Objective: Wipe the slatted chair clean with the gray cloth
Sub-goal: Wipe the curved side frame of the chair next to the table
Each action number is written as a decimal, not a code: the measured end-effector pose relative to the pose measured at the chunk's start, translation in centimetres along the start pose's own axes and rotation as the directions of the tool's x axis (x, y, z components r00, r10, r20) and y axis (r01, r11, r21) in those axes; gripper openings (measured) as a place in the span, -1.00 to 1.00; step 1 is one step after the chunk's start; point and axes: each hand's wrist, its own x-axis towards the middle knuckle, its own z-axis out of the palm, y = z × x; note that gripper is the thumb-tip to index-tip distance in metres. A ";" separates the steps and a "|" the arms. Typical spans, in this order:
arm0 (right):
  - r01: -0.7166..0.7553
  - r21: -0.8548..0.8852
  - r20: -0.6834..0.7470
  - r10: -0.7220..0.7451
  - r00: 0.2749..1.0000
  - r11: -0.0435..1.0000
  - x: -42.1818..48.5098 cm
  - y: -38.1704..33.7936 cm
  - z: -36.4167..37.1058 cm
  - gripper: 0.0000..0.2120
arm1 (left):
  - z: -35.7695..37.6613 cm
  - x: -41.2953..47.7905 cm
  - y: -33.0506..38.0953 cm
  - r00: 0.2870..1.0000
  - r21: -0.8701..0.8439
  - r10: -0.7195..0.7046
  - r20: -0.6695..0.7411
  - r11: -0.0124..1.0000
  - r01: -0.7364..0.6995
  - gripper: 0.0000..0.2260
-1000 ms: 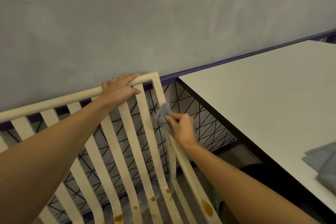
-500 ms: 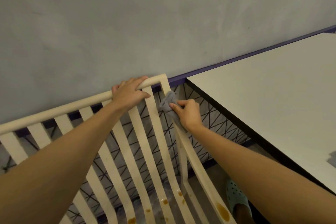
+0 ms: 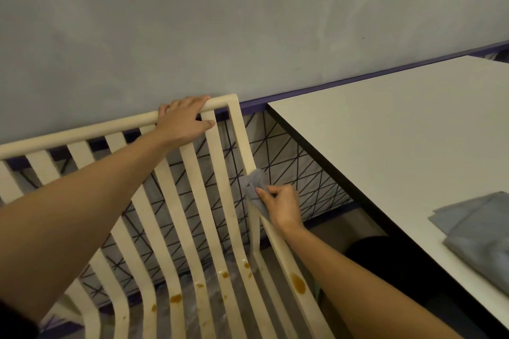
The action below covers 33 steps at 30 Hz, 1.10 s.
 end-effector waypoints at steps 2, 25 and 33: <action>-0.004 0.012 0.001 0.004 1.000 1.000 -0.8 0.2 -0.3 -0.65 | -0.2 -0.1 0.3 1.000 0.002 -0.009 0.010 1.000 0.009 -0.46; -0.026 0.051 -0.039 0.028 0.999 0.998 4.5 -4.3 1.6 -0.73 | 0.3 0.0 -0.1 0.999 0.009 0.007 -0.053 1.000 -0.006 -0.42; -0.023 0.126 -0.067 0.032 0.997 0.992 1.9 -3.0 1.6 -0.81 | 0.2 -0.3 -0.2 0.999 0.035 0.034 -0.009 0.999 -0.034 -0.34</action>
